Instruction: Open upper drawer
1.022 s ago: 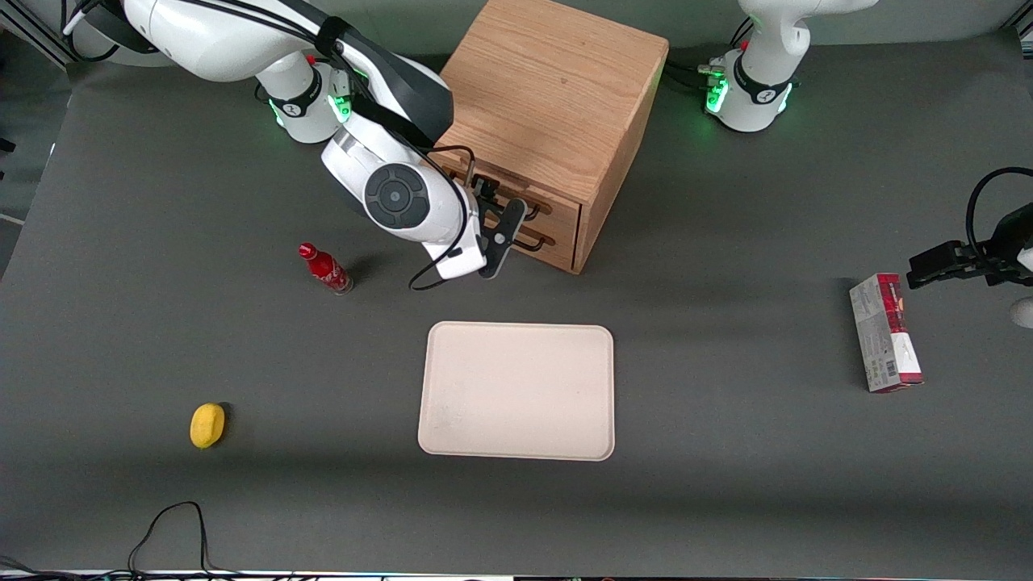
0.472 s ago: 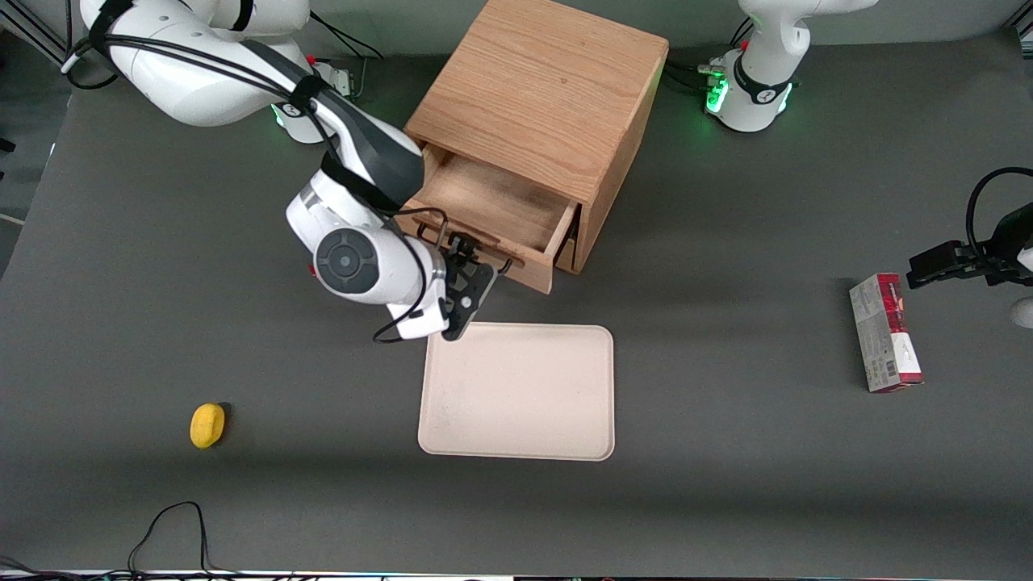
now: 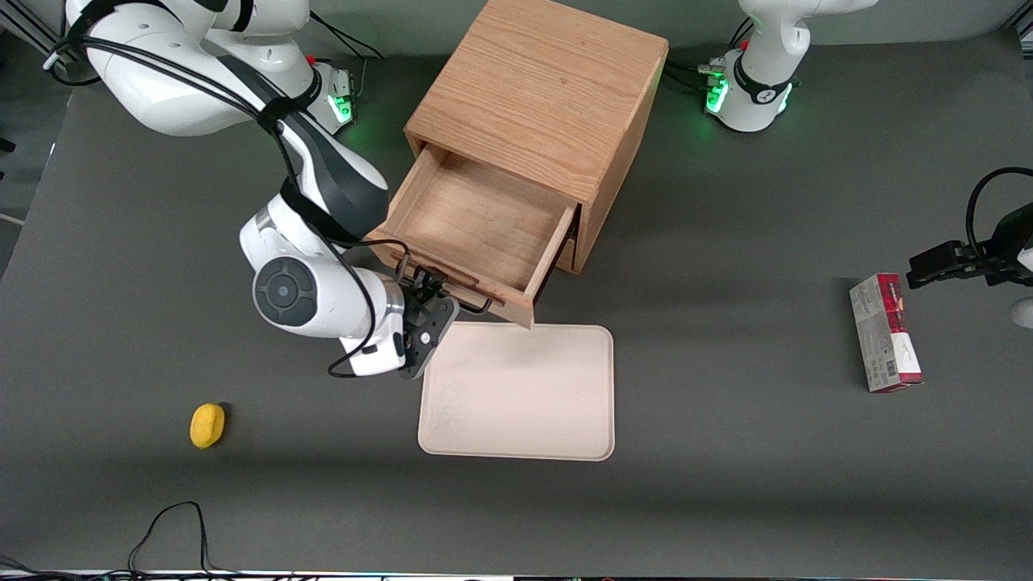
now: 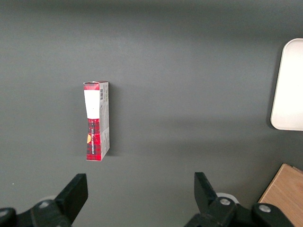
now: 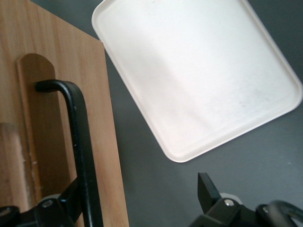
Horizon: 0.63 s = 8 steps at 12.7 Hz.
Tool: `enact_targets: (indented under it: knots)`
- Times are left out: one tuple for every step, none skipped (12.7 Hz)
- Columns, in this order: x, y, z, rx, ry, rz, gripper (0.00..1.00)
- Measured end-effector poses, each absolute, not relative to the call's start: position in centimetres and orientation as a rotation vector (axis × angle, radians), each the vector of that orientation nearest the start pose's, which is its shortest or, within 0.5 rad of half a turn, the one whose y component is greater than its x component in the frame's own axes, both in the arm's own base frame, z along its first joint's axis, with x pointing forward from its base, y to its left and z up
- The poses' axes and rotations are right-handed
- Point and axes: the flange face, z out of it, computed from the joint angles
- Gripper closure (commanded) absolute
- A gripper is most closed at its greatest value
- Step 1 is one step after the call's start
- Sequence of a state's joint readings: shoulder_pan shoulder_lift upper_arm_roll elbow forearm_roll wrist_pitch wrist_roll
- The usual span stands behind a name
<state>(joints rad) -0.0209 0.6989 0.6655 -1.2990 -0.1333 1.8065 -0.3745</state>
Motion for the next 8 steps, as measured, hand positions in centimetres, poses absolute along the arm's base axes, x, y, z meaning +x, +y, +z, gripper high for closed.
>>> enact_targets:
  knots:
    - [64.3, 31.9, 39.3, -2.557, -1.296, 0.108, 0.00]
    - [64.7, 31.6, 39.7, -2.559, -1.287, 0.091, 0.00]
    - [65.2, 31.3, 40.0, -2.563, -1.278, 0.076, 0.00]
    - [65.7, 30.7, 40.2, -2.573, -1.267, 0.062, 0.00]
    - [66.3, 30.0, 40.4, -2.578, -1.270, 0.046, 0.00]
    - [67.0, 29.3, 40.5, -2.575, -1.286, 0.030, 0.00]
    - [67.6, 28.5, 40.5, -2.575, -1.297, 0.016, 0.00]
    - [67.9, 28.1, 40.5, -2.572, -1.304, 0.007, 0.00]
